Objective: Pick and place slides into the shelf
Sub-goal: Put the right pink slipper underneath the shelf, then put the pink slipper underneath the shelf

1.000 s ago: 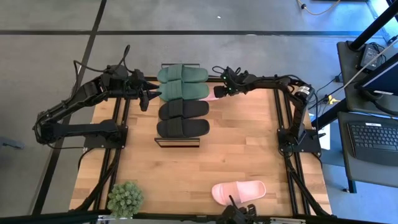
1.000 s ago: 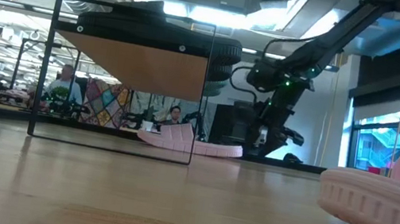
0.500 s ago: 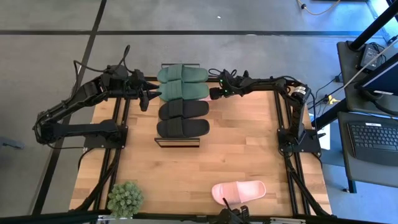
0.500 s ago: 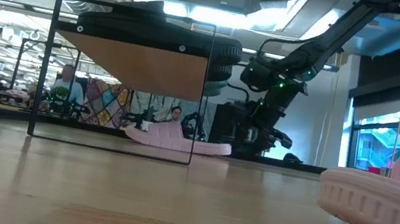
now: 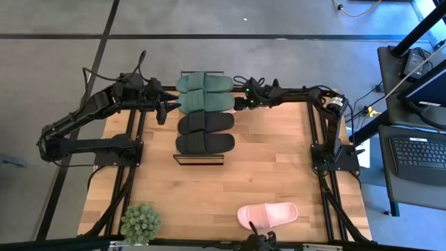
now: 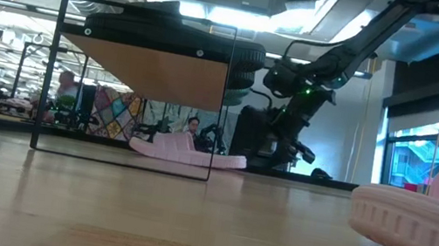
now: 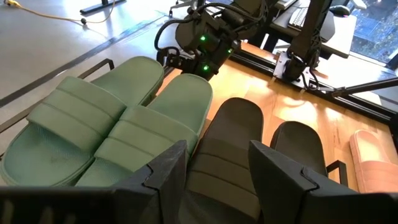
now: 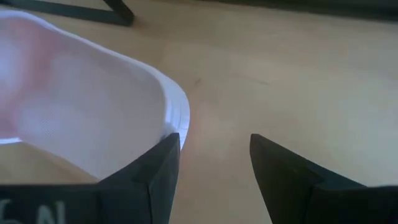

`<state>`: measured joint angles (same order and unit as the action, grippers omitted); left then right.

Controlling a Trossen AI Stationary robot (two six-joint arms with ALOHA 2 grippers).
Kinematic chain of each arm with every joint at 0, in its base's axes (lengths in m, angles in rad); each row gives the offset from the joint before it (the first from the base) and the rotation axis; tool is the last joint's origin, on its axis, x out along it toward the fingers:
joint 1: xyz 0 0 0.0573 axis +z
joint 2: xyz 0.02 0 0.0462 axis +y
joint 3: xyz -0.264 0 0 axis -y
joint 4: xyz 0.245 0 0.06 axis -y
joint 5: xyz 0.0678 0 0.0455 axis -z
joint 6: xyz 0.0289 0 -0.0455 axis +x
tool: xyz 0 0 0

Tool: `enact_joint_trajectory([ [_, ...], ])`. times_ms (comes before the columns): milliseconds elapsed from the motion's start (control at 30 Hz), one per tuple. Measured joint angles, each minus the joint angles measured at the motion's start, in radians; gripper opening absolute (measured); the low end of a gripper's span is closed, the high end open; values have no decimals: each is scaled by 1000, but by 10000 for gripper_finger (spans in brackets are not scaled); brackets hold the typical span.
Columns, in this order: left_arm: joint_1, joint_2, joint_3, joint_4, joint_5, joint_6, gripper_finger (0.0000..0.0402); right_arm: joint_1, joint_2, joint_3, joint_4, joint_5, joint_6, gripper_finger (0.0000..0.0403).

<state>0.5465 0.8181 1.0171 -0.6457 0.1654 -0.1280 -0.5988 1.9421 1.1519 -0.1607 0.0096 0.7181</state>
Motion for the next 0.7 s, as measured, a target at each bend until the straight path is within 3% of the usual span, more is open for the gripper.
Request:
enact_joint_trajectory([
  [267,0,0,0,1,0,0,165,-8,-96,0,-55,28,5,197],
  [533,0,0,0,4,0,0,165,-7,-333,0,-344,74,8,197],
  [700,0,0,0,4,0,0,165,71,-515,0,-540,-38,6,197],
])
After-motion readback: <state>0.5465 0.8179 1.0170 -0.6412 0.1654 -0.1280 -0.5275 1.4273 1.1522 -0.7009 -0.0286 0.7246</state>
